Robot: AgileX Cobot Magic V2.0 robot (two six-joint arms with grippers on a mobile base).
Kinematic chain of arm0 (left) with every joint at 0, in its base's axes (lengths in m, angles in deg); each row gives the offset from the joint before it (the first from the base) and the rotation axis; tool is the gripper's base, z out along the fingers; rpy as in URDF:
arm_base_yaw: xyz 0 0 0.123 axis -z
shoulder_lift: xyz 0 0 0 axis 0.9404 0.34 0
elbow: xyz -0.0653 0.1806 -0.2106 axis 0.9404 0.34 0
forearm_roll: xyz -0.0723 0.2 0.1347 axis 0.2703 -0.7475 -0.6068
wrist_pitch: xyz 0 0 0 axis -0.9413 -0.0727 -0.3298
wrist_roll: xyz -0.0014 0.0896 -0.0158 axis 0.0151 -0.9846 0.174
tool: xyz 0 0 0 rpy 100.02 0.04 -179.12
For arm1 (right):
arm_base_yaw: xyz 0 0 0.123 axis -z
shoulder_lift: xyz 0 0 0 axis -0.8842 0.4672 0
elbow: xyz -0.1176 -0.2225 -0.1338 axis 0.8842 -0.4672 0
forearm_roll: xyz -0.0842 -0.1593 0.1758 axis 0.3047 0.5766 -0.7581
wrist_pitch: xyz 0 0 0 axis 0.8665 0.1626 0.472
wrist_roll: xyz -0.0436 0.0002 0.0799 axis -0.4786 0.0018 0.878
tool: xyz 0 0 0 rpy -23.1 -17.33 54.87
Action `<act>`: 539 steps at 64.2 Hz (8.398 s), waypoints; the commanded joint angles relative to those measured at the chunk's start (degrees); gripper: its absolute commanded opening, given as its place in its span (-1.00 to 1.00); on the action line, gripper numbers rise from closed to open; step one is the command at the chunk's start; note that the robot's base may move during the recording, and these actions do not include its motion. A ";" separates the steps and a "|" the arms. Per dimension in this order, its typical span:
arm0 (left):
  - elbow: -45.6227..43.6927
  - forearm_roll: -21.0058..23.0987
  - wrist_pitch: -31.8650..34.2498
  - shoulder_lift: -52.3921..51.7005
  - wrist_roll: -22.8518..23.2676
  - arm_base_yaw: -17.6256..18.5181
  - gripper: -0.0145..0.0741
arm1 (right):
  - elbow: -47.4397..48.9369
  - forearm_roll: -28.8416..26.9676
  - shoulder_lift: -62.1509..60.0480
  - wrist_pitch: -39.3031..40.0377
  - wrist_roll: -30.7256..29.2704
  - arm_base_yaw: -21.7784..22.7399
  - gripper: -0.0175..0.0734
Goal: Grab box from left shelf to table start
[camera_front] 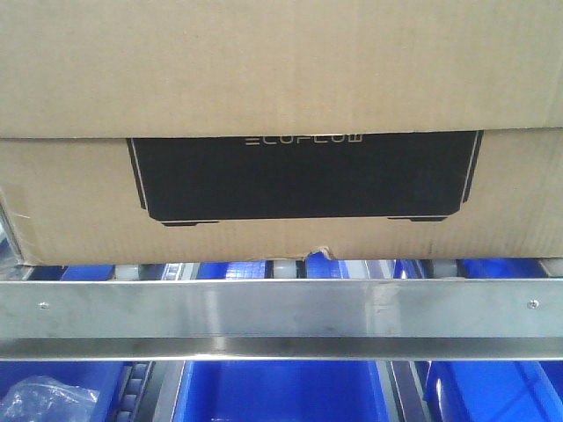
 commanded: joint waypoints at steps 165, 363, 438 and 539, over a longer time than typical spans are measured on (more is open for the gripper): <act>-82.36 2.06 -53.42 64.62 1.90 6.82 0.07 | 1.02 0.72 -0.46 4.93 0.01 0.30 -0.49; -102.37 -0.17 -64.90 85.96 20.72 14.11 -0.90 | 1.02 0.72 -0.46 4.93 0.01 0.30 -0.49; -100.73 -1.59 -63.88 85.96 25.87 14.11 -0.90 | 1.02 0.72 -0.46 4.93 0.01 0.30 -0.49; -100.73 -2.29 -64.68 85.96 24.45 14.11 -0.90 | 35.32 -8.32 21.91 -29.06 -0.21 0.09 -0.49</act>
